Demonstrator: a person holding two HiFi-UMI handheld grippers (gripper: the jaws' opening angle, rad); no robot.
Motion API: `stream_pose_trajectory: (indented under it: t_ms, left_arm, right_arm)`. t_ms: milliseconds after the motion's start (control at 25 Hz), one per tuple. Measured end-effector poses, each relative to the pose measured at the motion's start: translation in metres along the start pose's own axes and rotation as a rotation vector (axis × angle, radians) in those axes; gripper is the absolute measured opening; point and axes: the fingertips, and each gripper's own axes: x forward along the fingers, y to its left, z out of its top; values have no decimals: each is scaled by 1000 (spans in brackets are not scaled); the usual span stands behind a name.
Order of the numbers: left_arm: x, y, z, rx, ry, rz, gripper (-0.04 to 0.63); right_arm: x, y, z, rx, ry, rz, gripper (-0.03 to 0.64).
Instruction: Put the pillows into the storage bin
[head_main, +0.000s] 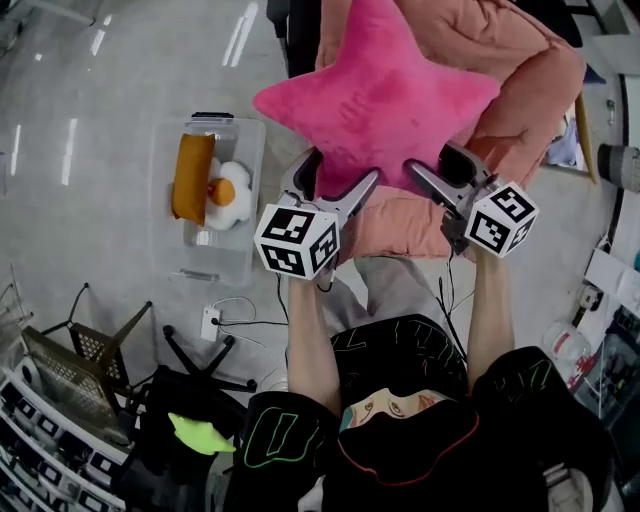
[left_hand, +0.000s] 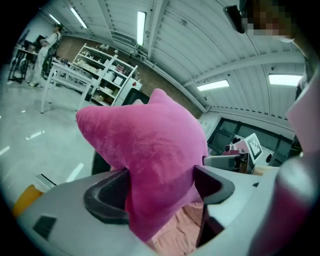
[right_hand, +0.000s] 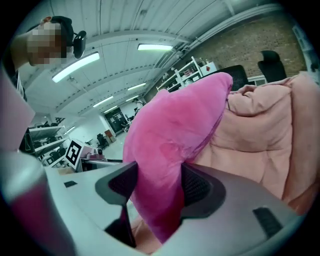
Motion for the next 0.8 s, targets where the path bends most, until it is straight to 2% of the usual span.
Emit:
stream_pose_trajectory:
  t_ms: [160, 360, 520, 800]
  left_arm:
    - [-65, 35, 3, -43, -52, 79, 407]
    - [-148, 99, -6, -155, -134, 230, 407]
    - [-211, 162, -43, -267, -167, 356, 403]
    - [-311, 222, -102, -414, -215, 533, 403]
  right_arm:
    - [42, 60, 1, -45, 49, 86, 275]
    - [119, 133, -9, -102, 170, 244, 278]
    - [192, 188, -51, -105, 294, 358, 279]
    - [265, 277, -120, -77, 473, 498, 282]
